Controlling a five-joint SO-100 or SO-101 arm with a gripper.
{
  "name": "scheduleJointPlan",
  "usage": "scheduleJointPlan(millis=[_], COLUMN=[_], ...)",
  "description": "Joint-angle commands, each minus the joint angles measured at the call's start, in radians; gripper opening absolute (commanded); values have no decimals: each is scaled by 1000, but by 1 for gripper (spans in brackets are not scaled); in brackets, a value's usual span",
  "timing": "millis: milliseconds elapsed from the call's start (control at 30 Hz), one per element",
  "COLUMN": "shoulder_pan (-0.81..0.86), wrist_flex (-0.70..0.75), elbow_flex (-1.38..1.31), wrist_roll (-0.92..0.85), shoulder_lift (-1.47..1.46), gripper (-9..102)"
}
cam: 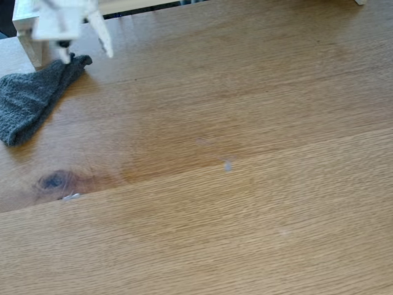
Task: Clean the area in front of the robot
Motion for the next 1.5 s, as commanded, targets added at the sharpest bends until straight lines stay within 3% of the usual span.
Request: scheduleJointPlan(millis=[0, 133, 300, 533, 667, 800, 867, 1067, 1300, 1467], shoulder_pan=[287, 474, 561, 598, 600, 595, 574, 356, -190, -581], wrist_flex=[-21, -6, -72, -225, -295, -313, -295, -153, 77, -12], elbow_flex=[-307, -426, -466, -468, -469, -469, -469, -469, -468, -468], wrist_roll=[5, -89, -270, -514, -607, -635, -601, -407, -209, -127], shoulder_lift=[-295, -514, -742, -959, -1026, -1028, -983, -690, -373, -411], gripper=[41, 39, 33, 25, 13, 0, 0, 0, 0, 0])
